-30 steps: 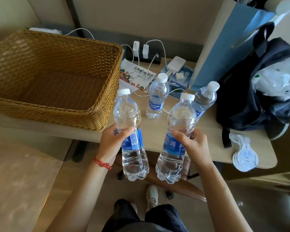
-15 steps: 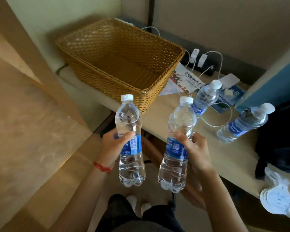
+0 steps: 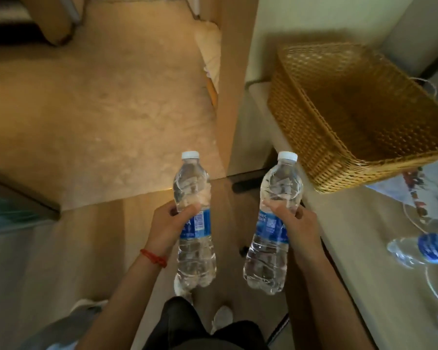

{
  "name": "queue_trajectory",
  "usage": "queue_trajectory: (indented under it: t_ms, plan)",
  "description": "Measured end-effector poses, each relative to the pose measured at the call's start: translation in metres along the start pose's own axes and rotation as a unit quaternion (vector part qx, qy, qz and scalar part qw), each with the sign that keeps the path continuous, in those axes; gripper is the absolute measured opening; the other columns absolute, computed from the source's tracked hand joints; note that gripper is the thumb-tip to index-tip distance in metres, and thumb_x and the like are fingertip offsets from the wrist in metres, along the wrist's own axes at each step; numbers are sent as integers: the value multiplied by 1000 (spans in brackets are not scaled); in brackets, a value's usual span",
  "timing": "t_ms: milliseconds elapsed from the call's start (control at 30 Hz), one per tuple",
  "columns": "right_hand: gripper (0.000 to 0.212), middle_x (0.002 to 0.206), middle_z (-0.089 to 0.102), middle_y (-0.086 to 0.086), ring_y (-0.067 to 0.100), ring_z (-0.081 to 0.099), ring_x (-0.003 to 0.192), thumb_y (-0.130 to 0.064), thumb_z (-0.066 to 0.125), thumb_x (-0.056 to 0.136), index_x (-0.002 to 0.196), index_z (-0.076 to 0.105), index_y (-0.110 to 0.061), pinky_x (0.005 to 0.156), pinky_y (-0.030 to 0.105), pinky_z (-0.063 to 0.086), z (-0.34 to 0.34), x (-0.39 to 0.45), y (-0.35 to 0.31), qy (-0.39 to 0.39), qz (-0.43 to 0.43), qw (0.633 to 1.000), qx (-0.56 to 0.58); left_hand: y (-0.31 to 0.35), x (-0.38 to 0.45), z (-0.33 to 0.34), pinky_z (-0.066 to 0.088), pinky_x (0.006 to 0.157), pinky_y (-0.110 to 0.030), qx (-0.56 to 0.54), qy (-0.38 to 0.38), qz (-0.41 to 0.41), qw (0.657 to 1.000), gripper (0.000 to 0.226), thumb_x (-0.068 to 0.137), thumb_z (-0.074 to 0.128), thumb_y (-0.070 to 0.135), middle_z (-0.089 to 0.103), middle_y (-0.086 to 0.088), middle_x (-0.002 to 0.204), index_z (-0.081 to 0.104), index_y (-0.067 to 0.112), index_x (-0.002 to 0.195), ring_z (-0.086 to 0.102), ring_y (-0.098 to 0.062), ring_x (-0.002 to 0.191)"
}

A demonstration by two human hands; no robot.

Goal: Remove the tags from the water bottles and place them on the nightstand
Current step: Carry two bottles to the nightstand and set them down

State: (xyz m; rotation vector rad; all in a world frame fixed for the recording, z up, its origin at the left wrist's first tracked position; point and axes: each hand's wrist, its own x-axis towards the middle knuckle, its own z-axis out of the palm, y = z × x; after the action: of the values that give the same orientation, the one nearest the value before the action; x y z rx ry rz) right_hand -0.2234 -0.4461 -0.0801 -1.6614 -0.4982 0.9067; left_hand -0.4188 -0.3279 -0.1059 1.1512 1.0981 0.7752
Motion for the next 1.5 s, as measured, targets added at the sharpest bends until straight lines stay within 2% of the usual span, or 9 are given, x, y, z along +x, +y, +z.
queue_trajectory:
  t_ms: [233,367,467,633,733,833,1100,1200,1500]
  plan:
    - [23,90,71,1,14,71,77,-30,64,82,100,63,-16,63,24,55,97,32,-14,-122,-11,992,-44,6,9,-83,54,60,-23,-30,120,-8,992,5,80,65,18,71,0,72,66,15,82,68,-13,66]
    - [16,86,71,4,18,71,74,-28,67,80,92,63,-19,60,27,55,162,47,-26,-166,-6,985,-51,16,17,-135,50,49,-15,-32,181,11,983,6,79,66,17,70,4,61,65,12,76,66,-7,57]
    - [14,88,72,10,27,70,79,-29,70,78,86,65,-19,73,39,56,214,53,-32,-203,-9,976,-82,19,17,-177,48,45,-14,-32,227,16,973,11,80,66,17,69,5,55,64,9,72,65,-7,51]
    - [14,60,71,-3,11,68,55,-31,72,71,70,66,-19,48,20,51,301,45,-46,-283,-23,954,-94,22,1,-242,47,45,-15,-55,309,33,949,19,71,71,27,68,3,53,65,10,67,64,-8,49]
    - [15,62,71,-1,13,69,57,-31,72,72,67,68,-17,49,21,52,348,33,-53,-354,-20,928,-117,20,-17,-274,48,45,-17,-89,370,26,924,34,57,76,41,68,1,55,66,10,67,65,-11,50]
    - [13,61,70,0,13,68,56,-28,70,75,68,70,-17,47,20,51,393,22,-57,-429,-17,894,-131,14,-34,-297,45,41,-15,-118,442,15,889,29,57,76,36,64,4,47,62,11,60,60,-7,43]
    - [12,55,68,-4,9,65,50,-22,68,79,69,68,-16,46,18,50,505,-7,-53,-613,-35,761,-208,0,-82,-319,49,47,-17,-169,612,21,772,40,56,77,48,68,3,57,65,14,72,64,-11,52]
    - [11,57,69,-1,12,65,52,-21,67,79,71,67,-15,47,20,50,536,-22,-50,-679,-39,697,-228,-4,-96,-313,48,46,-17,-197,681,31,705,36,53,69,51,67,2,56,66,17,66,64,-11,51]
    - [15,58,68,0,12,64,50,-23,75,72,67,67,-12,45,20,48,568,-78,-23,-808,-42,516,-282,-32,-131,-266,52,53,-26,-271,812,18,517,23,75,69,31,69,-3,60,65,9,78,67,-18,58]
